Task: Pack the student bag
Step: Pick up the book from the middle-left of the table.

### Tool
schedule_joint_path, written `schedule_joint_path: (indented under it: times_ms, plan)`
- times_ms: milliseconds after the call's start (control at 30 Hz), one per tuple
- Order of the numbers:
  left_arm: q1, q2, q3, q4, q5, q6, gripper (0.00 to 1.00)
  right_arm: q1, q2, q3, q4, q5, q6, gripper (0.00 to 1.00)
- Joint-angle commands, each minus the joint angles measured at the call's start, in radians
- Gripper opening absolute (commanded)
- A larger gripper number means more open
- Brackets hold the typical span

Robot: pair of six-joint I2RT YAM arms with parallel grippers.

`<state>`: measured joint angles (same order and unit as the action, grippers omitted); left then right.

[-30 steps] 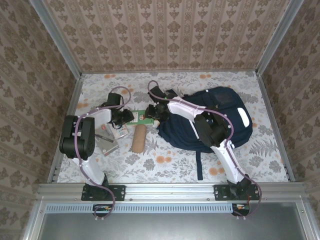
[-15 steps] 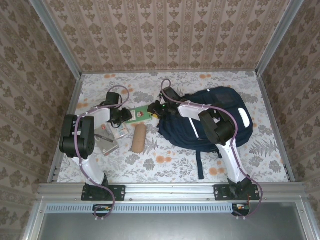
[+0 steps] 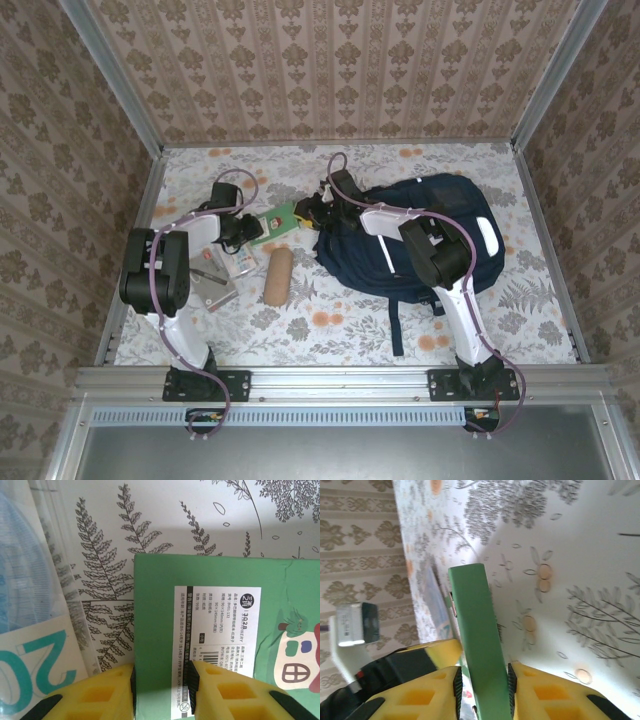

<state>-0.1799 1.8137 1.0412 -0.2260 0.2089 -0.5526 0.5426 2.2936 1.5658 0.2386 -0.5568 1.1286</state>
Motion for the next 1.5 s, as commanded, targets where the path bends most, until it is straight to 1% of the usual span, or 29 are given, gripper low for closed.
schedule_joint_path:
  times_ms: [0,67,100,200,267,333,400,500,567,633,700,867,1033,1133,1300,1333,1433,1467]
  plan:
    - [-0.035,0.064,-0.006,-0.053,0.099,0.039,0.32,0.059,0.0,0.04,0.185,-0.185,0.057,0.32]
    - [-0.035,0.064,-0.004,-0.053,0.103,0.039,0.32,0.06,0.004,0.055,0.147,-0.184,0.036,0.32]
    - [-0.035,0.064,-0.004,-0.052,0.104,0.04,0.32,0.06,0.004,0.068,0.093,-0.173,0.014,0.32]
    - [-0.035,0.064,0.0,-0.053,0.106,0.041,0.32,0.066,0.013,0.157,-0.186,-0.144,-0.137,0.31]
    - [-0.034,0.067,0.003,-0.055,0.107,0.042,0.32,0.066,0.007,0.164,-0.238,-0.14,-0.178,0.31]
    - [-0.033,0.065,0.001,-0.055,0.106,0.042,0.32,0.064,-0.014,0.132,-0.23,-0.119,-0.187,0.3]
    - [-0.033,0.067,0.003,-0.054,0.105,0.043,0.32,0.057,-0.028,0.104,-0.202,-0.105,-0.178,0.26]
    - [-0.032,0.065,0.004,-0.056,0.109,0.045,0.32,0.051,-0.032,0.103,-0.196,-0.109,-0.177,0.12]
    - [-0.03,0.054,0.01,-0.062,0.115,0.041,0.33,0.052,-0.039,0.105,-0.192,-0.108,-0.175,0.0]
    - [-0.027,0.025,0.012,-0.064,0.12,0.028,0.37,0.05,-0.054,0.1,-0.178,-0.104,-0.173,0.0]
    - [-0.02,-0.016,0.019,-0.063,0.136,0.004,0.46,0.045,-0.081,0.087,-0.153,-0.095,-0.166,0.0]
    - [-0.006,-0.13,0.026,-0.024,0.194,-0.088,0.56,0.013,-0.158,0.04,-0.061,-0.084,-0.122,0.0]
    - [0.011,-0.216,0.019,0.065,0.272,-0.191,0.62,-0.032,-0.236,-0.02,0.059,-0.107,-0.045,0.0]
    - [0.027,-0.239,0.006,0.133,0.335,-0.269,0.66,-0.063,-0.274,-0.05,0.121,-0.147,-0.001,0.0]
    - [0.053,-0.24,-0.018,0.271,0.427,-0.386,0.73,-0.099,-0.356,-0.091,0.12,-0.173,-0.01,0.0]
    - [0.053,-0.236,-0.02,0.295,0.462,-0.405,0.73,-0.103,-0.366,-0.096,0.125,-0.178,-0.008,0.0]
    - [0.051,-0.226,-0.046,0.392,0.498,-0.484,0.78,-0.112,-0.391,-0.107,0.133,-0.186,-0.002,0.0]
    - [0.051,-0.222,-0.056,0.425,0.505,-0.511,0.82,-0.116,-0.398,-0.113,0.146,-0.188,0.005,0.0]
